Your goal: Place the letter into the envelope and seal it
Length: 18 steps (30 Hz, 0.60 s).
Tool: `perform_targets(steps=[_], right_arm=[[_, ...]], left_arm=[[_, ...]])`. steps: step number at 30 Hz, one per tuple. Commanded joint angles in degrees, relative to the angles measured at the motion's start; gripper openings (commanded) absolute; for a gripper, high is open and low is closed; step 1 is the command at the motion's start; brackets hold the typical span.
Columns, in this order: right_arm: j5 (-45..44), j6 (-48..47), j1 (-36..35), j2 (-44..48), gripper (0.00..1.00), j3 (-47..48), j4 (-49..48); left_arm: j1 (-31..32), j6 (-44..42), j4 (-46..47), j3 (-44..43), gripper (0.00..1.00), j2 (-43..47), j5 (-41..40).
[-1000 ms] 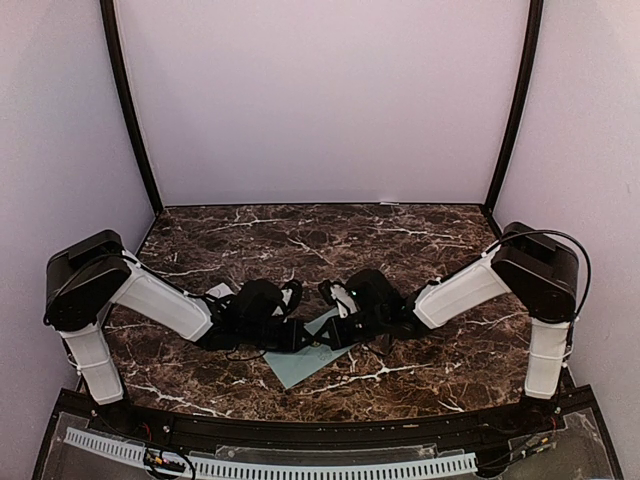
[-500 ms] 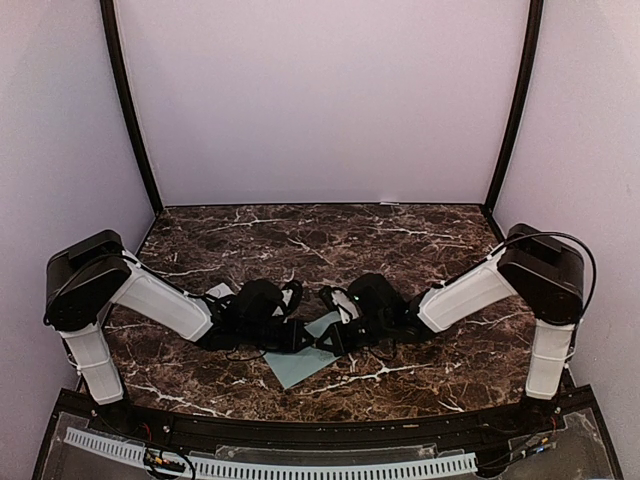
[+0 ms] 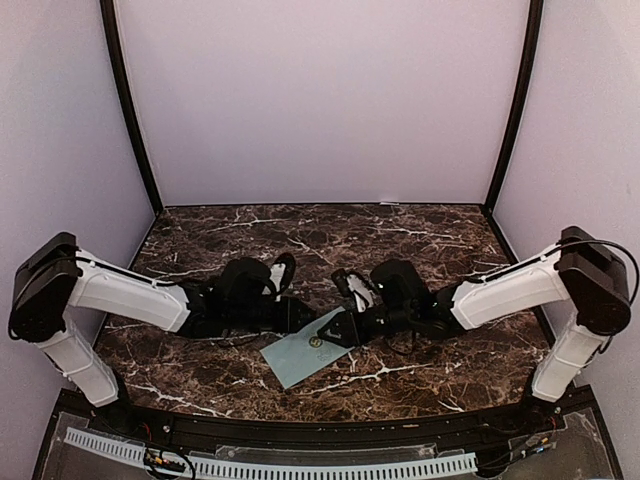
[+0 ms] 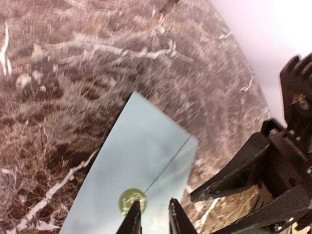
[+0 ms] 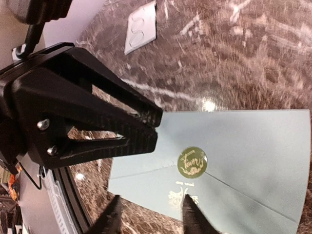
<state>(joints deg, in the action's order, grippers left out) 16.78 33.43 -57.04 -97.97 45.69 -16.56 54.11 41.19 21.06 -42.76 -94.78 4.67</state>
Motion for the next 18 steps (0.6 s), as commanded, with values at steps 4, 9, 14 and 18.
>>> perform_targets(steps=[4,9,14,18], right_arm=[[-5.3,-0.3,1.4,13.3,0.73,-2.6,0.2],[-8.0,-1.0,7.2,15.9,0.96,-2.1,3.9],[-9.7,-4.8,16.1,14.6,0.99,-1.1,7.4],[-9.3,-7.9,26.0,14.5,0.99,-3.2,7.1]], left_arm=[[-2.5,-6.8,-11.5,-4.3,0.51,14.5,-8.3],[-8.9,-8.2,-12.1,-3.2,0.84,16.5,-6.1],[-18.0,-10.6,-8.4,-0.8,0.91,14.9,-1.3],[-28.8,-14.1,-1.2,4.6,0.92,15.6,1.7]])
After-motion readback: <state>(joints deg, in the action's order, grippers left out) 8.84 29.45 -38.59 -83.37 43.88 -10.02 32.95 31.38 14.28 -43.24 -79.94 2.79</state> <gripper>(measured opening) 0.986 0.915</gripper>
